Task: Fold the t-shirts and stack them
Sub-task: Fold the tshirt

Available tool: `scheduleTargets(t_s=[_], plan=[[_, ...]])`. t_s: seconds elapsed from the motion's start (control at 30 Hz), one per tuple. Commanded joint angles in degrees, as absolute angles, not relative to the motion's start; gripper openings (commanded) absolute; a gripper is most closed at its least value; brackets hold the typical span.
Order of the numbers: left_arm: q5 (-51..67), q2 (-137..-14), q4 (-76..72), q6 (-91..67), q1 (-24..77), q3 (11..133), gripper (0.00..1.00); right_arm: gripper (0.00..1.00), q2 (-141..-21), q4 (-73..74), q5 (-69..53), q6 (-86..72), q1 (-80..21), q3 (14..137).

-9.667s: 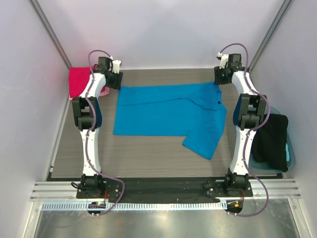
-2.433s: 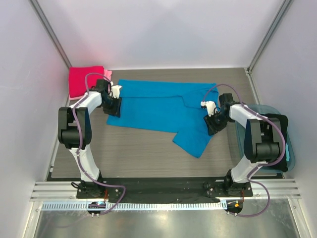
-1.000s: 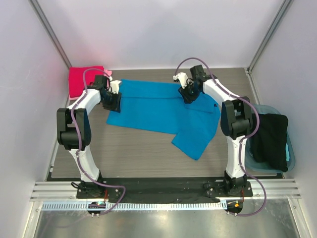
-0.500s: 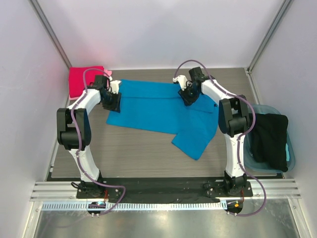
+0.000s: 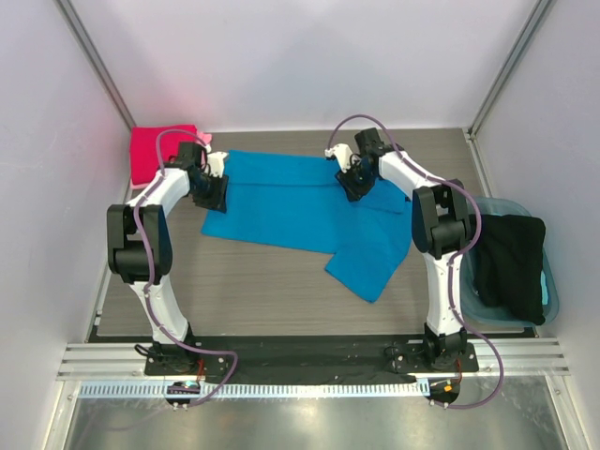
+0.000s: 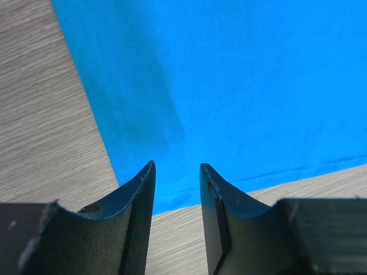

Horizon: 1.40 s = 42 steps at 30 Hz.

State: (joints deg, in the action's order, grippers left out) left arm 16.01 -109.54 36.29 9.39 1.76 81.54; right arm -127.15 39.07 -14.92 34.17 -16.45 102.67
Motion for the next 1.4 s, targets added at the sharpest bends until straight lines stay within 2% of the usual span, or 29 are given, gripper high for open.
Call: scheduleTargets(t_s=[0.0,0.13,0.2,0.23,0.27,0.4,0.73,1.03,1.2,1.23,1.37], plan=[[15.56,-108.54,35.86,9.32,1.41,83.23,0.38,0.36,-127.44,39.55,-14.68,33.57,-16.79,104.33],[15.73,-108.81,35.77,9.05,1.41,83.23,0.38,0.34,-127.70,39.55,-14.50,33.31,-16.79,103.89],[15.82,-108.90,35.77,9.05,1.41,83.23,0.38,0.29,-127.79,39.55,-14.50,33.22,-16.79,103.89],[15.82,-108.98,35.77,8.97,1.41,83.32,0.38,0.26,-127.88,39.64,-14.50,33.22,-16.79,103.89],[15.82,-108.98,35.77,8.96,1.41,83.41,0.38,0.18,-127.88,39.55,-14.50,33.22,-16.79,103.89],[15.65,-108.90,35.60,9.14,1.41,83.32,0.38,0.03,-126.92,39.55,-14.33,33.13,-16.88,104.15],[16.52,-109.16,34.54,8.35,1.41,82.88,0.38,0.01,-122.08,39.90,-14.41,31.64,-18.02,103.36],[17.23,-109.42,33.93,7.56,1.41,82.97,0.38,0.01,-121.29,39.90,-13.28,31.38,-19.34,103.45],[17.58,-109.77,33.75,7.38,1.41,83.32,0.38,0.23,-121.12,39.64,-11.96,30.68,-19.34,102.92],[17.58,-109.86,33.75,7.21,1.41,83.58,0.38,0.31,-120.68,39.55,-11.69,30.33,-19.34,102.83],[17.67,-109.78,33.93,7.12,1.41,84.11,0.38,0.36,-116.90,38.68,-7.48,31.46,-18.29,99.85]])
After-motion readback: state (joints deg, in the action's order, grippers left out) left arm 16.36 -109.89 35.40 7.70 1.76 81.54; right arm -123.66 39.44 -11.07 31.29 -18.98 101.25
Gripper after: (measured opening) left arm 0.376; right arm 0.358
